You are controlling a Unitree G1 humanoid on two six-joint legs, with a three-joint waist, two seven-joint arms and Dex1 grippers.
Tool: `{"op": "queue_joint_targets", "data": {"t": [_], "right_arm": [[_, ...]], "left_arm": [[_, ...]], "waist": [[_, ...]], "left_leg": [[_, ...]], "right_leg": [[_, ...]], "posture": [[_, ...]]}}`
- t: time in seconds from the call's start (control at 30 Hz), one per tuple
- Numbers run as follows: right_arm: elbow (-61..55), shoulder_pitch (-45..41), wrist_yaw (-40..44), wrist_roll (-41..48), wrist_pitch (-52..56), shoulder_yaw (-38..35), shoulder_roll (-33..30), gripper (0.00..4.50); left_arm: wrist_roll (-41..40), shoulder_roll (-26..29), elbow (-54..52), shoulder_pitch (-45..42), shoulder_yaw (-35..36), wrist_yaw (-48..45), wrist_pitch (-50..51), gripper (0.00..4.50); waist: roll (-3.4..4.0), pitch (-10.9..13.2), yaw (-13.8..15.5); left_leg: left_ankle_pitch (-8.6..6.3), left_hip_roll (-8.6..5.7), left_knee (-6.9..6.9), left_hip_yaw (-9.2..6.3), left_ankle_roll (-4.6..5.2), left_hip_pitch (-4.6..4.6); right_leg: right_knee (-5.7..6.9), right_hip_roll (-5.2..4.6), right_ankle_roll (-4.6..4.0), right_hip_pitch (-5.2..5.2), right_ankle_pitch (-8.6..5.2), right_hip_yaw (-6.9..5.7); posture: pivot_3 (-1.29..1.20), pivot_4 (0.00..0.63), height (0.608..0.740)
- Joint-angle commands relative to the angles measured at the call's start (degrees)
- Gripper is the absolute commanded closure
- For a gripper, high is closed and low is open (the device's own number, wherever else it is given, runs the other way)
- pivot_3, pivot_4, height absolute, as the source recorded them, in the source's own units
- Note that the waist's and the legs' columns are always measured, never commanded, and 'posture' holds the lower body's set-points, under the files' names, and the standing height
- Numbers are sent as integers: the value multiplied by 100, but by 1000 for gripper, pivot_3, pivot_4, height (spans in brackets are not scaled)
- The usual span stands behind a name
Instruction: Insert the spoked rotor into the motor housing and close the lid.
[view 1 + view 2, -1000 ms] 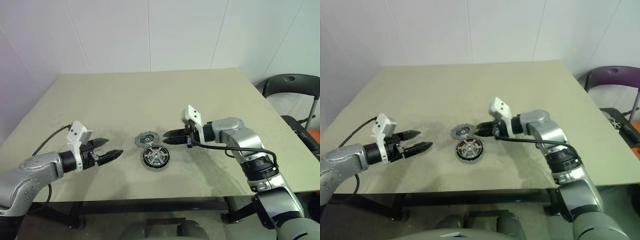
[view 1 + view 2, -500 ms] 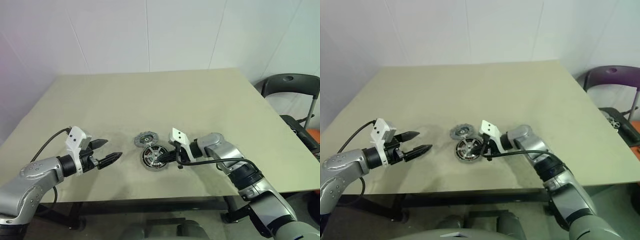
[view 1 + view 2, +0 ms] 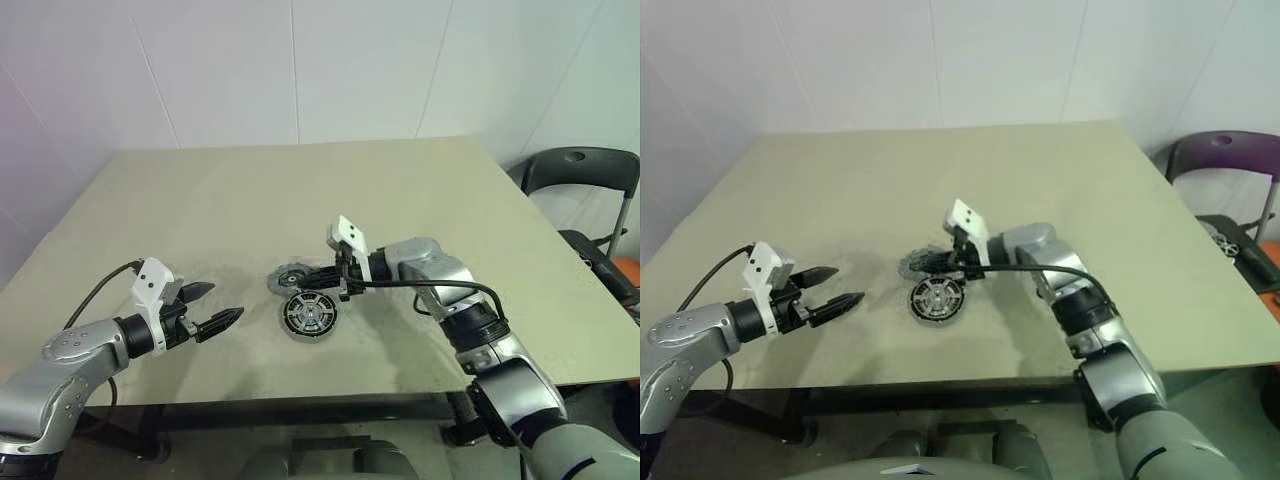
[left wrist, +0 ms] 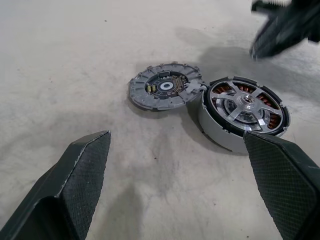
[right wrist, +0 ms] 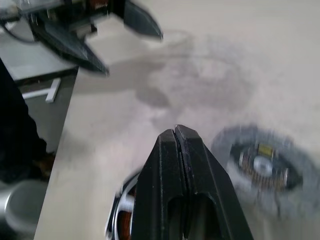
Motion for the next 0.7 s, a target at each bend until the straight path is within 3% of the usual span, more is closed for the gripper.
{"op": "queue_joint_targets", "data": {"t": [0.03,0.2,0.47,0.7], "right_arm": [[246,64,98,-388,-273,456,-52,4488],[861,236,211,-969,-825,965,-252,4488],[822,-83,28,-351,-554,138,243,4488],[704,-312,181,-174,-430,-233,64,4488]], "left_arm": [[25,-43,-164,-66,170,11,-59,1],[51,-65,-160,-11,217,-7,-75,1],[90,-76,-153,-1,223,-5,-73,1],[143,-126,-174,-20,187,17,-62,1]], "waist": [[1,0,8],[10,-2,-3],[11,-1,-17],[11,-1,0]], "left_leg": [[0,-2,0,0,0,-3],[0,-5,5,7,1,0],[0,1,8,9,-1,52],[0,-1,2,0,0,24]], "right_leg": [[0,-3,0,-2,0,0],[0,-6,0,3,0,3],[5,5,-17,51,-11,1],[3,2,0,21,0,0]], "posture": [[0,0,740],[0,0,740],[0,0,740],[0,0,740]]}}
